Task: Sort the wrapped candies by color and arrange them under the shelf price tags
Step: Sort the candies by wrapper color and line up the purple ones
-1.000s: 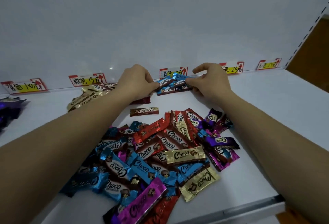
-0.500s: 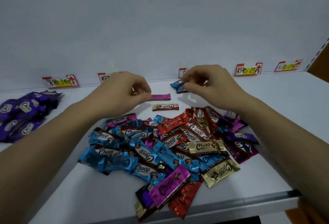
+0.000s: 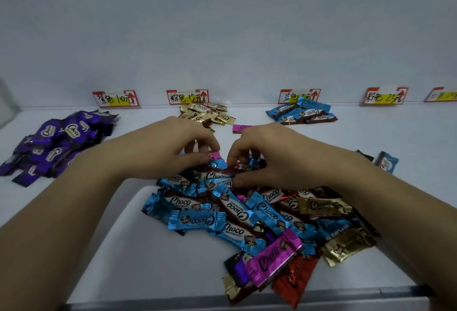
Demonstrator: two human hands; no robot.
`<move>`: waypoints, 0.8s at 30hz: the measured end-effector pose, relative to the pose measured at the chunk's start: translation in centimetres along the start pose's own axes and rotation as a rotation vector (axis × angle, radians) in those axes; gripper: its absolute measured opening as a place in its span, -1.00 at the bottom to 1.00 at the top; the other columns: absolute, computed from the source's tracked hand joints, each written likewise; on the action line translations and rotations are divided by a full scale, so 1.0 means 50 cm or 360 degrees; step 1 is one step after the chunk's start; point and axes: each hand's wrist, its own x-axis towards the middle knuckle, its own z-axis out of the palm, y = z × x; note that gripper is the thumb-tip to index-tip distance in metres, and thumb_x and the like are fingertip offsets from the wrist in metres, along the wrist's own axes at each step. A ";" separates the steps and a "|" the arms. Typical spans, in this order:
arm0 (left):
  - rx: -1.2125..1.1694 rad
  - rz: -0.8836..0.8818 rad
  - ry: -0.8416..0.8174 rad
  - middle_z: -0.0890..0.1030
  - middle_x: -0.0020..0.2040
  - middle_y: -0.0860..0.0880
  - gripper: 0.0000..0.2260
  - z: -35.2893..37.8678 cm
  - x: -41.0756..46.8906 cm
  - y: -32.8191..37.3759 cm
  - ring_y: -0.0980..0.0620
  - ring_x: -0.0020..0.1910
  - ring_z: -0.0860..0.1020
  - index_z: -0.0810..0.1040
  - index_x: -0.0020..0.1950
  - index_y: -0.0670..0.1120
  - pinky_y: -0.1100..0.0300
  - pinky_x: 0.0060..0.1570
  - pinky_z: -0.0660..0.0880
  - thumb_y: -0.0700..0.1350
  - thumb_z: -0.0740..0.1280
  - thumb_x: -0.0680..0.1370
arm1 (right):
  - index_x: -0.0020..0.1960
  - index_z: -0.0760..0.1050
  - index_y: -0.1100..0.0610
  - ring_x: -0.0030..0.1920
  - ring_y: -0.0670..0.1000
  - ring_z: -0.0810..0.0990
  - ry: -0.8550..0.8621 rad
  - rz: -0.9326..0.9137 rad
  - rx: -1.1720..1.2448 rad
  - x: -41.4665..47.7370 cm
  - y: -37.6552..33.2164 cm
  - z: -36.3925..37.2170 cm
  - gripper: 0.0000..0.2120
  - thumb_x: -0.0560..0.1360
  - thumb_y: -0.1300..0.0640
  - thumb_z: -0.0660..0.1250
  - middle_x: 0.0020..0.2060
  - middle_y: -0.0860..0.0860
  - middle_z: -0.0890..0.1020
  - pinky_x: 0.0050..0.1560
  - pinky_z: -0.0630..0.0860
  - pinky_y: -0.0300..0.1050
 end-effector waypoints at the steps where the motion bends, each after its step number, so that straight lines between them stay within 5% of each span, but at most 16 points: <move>1: 0.0030 -0.0012 -0.0005 0.53 -0.01 0.28 -0.75 0.004 0.004 0.000 0.25 -0.03 0.49 0.52 0.28 0.26 0.20 -0.03 0.51 0.06 0.30 0.61 | 0.15 0.58 -0.18 -0.05 -0.19 0.51 0.0028 -0.0002 0.0014 -0.001 0.000 0.002 -0.70 0.47 -0.25 0.42 -0.05 -0.21 0.58 -0.10 0.45 -0.26; 6: 0.0041 0.0057 -0.0185 0.36 0.05 0.26 -0.64 0.029 0.018 0.010 0.19 0.06 0.40 0.42 0.31 0.34 0.10 0.04 0.47 -0.12 0.20 0.66 | 0.17 0.59 -0.18 -0.06 -0.23 0.54 0.0114 -0.0001 0.0126 -0.014 -0.007 0.005 -0.69 0.46 -0.22 0.44 -0.08 -0.24 0.61 -0.14 0.43 -0.35; 12: 0.0008 0.0065 -0.0186 0.38 0.06 0.24 -0.74 0.025 0.017 0.023 0.24 0.07 0.39 0.46 0.27 0.27 0.25 0.02 0.37 -0.07 0.19 0.67 | 0.04 0.63 -0.16 -0.13 -0.19 0.55 0.0151 0.0127 0.0213 -0.014 -0.009 0.007 -0.78 0.42 -0.12 0.53 -0.21 -0.22 0.58 -0.20 0.46 -0.31; 17: 0.0041 0.0081 -0.0152 0.45 0.11 0.23 -0.78 0.018 0.010 0.023 0.26 0.10 0.42 0.51 0.25 0.26 0.28 0.08 0.43 0.03 0.28 0.63 | -0.08 0.68 -0.03 -0.21 -0.16 0.65 0.0144 0.0139 0.0631 -0.021 0.010 -0.009 -0.91 0.44 0.10 0.55 -0.28 -0.16 0.68 -0.03 0.59 -0.16; 24: -0.0198 -0.0001 0.0006 0.55 -0.08 0.23 -0.91 0.016 0.006 0.020 0.22 -0.09 0.49 0.50 -0.06 0.25 0.20 -0.13 0.49 0.05 0.37 0.56 | -0.07 0.68 0.06 -0.22 -0.13 0.64 0.0132 0.0190 0.0811 -0.036 0.046 -0.039 -0.95 0.48 0.18 0.51 -0.24 -0.05 0.69 -0.22 0.49 -0.36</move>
